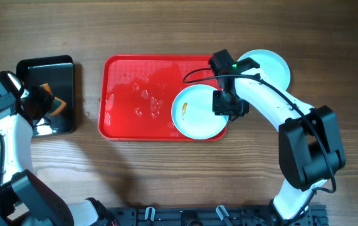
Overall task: Clean dirty plates on tray and stack at the side
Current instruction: 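Grasp the rim of the last white plate with the right gripper, then scrub the last white plate with the sponge in the left gripper, then lift the plate with the right gripper and carry it toward the stack, then lower the plate onto the stack and open the right gripper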
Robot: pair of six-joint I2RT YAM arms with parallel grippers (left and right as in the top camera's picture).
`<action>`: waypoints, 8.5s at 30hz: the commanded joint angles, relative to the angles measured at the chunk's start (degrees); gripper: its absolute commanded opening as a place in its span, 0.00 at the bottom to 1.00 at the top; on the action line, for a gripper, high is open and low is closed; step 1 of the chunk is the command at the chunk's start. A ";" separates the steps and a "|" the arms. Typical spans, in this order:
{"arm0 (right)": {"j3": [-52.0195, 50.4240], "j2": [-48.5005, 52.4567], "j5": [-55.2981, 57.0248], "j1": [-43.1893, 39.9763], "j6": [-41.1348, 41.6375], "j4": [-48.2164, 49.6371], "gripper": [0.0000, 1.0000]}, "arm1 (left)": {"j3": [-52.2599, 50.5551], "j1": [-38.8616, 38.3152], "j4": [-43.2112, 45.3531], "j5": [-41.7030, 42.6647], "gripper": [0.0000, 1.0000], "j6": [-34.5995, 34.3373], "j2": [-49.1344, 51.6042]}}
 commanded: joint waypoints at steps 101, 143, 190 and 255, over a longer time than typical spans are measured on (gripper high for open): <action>9.11 13.73 -13.11 4.74 -1.42 15.65 0.04 | 0.07 -52.72 8.66 -6.91 0.04 -5.66 15.34; 9.11 13.73 -12.22 4.76 -2.62 13.49 0.04 | 0.07 -54.64 12.66 -8.35 0.04 -7.87 13.70; 36.22 12.52 8.44 4.96 -6.36 -12.17 0.04 | 0.07 -51.63 -7.15 -26.69 0.04 -2.40 -1.53; 43.76 9.42 -13.18 -24.70 -10.67 -20.52 0.04 | 0.07 -48.30 -9.88 -18.97 0.04 -2.40 0.87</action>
